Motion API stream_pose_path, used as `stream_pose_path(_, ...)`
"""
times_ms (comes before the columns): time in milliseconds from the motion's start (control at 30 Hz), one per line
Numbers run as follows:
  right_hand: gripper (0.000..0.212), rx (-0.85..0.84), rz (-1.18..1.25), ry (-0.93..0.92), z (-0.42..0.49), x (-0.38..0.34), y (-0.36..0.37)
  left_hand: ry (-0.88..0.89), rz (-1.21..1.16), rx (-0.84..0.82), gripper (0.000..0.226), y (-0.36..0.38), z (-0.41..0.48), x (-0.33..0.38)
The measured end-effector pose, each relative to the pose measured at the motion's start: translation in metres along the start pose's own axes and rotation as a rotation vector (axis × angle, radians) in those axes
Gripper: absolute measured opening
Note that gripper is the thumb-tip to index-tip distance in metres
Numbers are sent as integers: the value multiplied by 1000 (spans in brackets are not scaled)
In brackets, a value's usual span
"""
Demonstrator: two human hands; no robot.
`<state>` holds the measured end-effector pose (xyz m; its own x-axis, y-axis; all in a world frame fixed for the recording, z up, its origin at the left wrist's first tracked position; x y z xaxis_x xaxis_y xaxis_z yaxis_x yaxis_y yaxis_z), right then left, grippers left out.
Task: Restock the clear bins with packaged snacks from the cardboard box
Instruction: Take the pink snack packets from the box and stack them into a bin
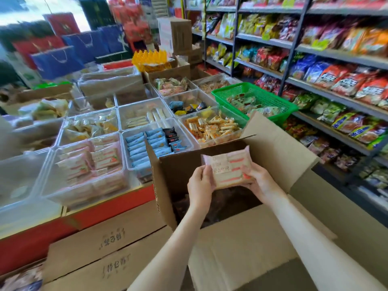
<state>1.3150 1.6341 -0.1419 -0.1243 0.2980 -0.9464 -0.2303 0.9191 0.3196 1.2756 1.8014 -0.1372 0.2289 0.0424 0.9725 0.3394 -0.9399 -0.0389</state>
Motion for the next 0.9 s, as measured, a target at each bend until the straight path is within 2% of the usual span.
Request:
stream_pose_path(133,39,-97,-32,-50,-30,-10,48,86,-8,56,26,-50,-31,15)
stream_pose_path(333,38,-248,-98,-106,-34,-30,147,114,-97,144,23,-139,-41,41)
stream_pose_path(433,31,-310,-75,-82,-21,-21,197,121,-120,202,20,-190,-36,48)
stream_pose_path(567,44,-351,-74,-20,8,15,271,95,-40,300,18,-270,-12,43)
stream_pose_path(633,44,-350,-103,21,30,36,314,84,-36,343,20,-316,5,37)
stream_pose_path(767,35,-312,-316,10,92,81,400,42,12,423,20,-412,52,31)
stream_pose_path(900,40,-303,-480,43,154,142,472,-62,81,432,18,-491,119,7)
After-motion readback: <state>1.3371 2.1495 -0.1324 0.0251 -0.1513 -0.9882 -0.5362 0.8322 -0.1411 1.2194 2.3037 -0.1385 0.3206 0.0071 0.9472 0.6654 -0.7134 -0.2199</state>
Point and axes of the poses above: each hand's wrist, its own z-axis towards the middle knuckle, its own y-axis out of the palm, x = y × z, the point moved 3 cm from there along z, towards the middle knuckle, and after that the axes turned 7 degrees about -y, right-handed, at the moved point
